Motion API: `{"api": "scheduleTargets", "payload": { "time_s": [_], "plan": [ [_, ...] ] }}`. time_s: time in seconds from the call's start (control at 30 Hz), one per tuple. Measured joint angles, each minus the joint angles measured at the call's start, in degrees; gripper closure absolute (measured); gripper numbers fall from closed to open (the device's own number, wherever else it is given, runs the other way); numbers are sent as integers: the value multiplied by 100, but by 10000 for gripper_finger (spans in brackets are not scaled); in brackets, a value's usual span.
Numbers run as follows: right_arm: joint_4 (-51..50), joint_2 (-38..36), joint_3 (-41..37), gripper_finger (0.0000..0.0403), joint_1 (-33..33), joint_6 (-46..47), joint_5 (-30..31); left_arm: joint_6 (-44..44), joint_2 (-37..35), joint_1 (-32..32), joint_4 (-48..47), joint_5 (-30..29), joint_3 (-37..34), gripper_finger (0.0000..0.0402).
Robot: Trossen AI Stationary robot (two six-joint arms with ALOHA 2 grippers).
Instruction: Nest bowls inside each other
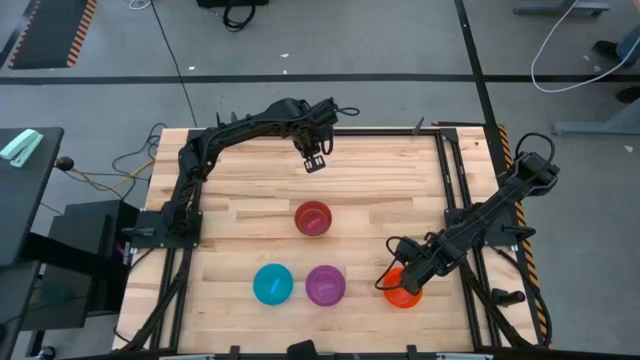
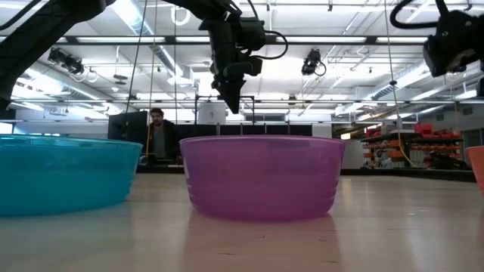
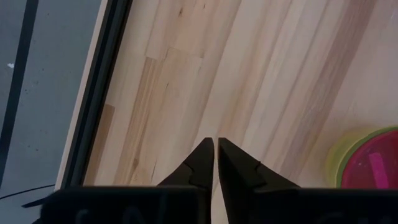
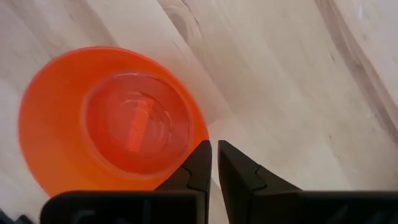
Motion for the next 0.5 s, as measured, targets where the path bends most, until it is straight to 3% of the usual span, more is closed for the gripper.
{"api": "scheduleTargets", "payload": {
  "time_s": [0.5],
  "plan": [
    [586, 9, -198, 366, 3, -17, -169, 0, -4, 2, -6, 2, 0, 374]
  ]
}}
